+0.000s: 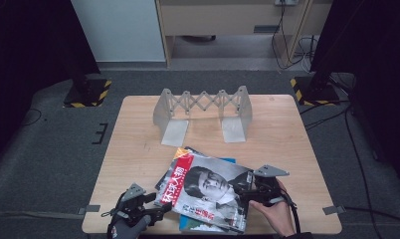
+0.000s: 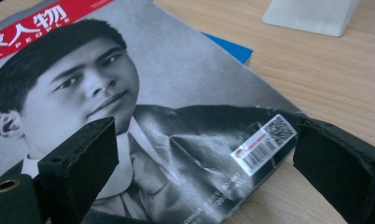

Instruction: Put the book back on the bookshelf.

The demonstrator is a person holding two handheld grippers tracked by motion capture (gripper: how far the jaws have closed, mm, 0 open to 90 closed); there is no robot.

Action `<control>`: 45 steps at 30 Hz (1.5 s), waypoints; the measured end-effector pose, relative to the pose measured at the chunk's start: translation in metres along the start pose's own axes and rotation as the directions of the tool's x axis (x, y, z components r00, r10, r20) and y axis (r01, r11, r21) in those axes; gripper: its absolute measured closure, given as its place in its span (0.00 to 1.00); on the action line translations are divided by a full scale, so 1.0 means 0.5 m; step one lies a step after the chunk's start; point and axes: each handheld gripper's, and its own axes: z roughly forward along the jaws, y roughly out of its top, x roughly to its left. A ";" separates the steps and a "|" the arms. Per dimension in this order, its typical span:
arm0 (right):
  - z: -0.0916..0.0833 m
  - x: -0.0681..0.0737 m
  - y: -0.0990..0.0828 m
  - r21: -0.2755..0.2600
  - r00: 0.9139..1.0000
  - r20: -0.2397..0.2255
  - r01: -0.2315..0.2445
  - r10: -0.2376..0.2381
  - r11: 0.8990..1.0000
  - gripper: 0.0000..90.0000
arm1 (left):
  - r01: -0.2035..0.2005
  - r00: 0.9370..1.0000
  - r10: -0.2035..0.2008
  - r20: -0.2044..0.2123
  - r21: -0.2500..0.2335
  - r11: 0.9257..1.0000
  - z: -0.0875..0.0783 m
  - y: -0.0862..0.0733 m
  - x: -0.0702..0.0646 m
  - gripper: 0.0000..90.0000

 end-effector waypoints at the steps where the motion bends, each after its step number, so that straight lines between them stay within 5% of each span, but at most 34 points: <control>1: 0.000 0.000 0.000 0.000 1.000 0.000 0.000 0.000 1.000 0.08 | 0.008 1.000 -0.008 0.014 0.004 1.000 0.003 -0.001 -0.002 0.23; 8: 0.014 0.008 -0.003 0.020 1.000 -0.010 0.022 -0.022 1.000 0.08 | 0.030 0.997 -0.032 0.065 0.027 0.999 0.018 0.003 -0.007 0.23; 11: 0.016 0.010 -0.003 0.018 1.000 -0.010 0.029 -0.029 0.999 0.07 | 0.014 0.999 -0.015 0.047 0.018 1.000 0.014 0.004 -0.013 0.25; 16: 0.019 0.012 -0.007 0.007 1.000 -0.008 0.027 -0.027 1.000 0.07 | 0.052 0.998 -0.051 0.046 -0.028 0.998 -0.002 0.005 -0.018 0.33; 23: 0.024 0.014 -0.010 -0.008 0.999 -0.020 0.032 -0.033 0.999 0.07 | 0.069 0.993 -0.057 0.103 -0.122 0.990 -0.011 0.024 -0.032 0.35; 31: 0.027 0.013 -0.013 -0.019 0.999 -0.030 0.025 -0.026 0.999 0.07 | 0.001 0.995 0.008 0.098 -0.090 0.996 0.030 0.053 -0.056 0.36; 45: 0.027 0.014 -0.013 -0.022 0.999 -0.032 0.029 -0.030 0.999 0.06 | 0.071 0.993 -0.063 0.104 -0.066 0.995 0.065 0.074 -0.057 0.57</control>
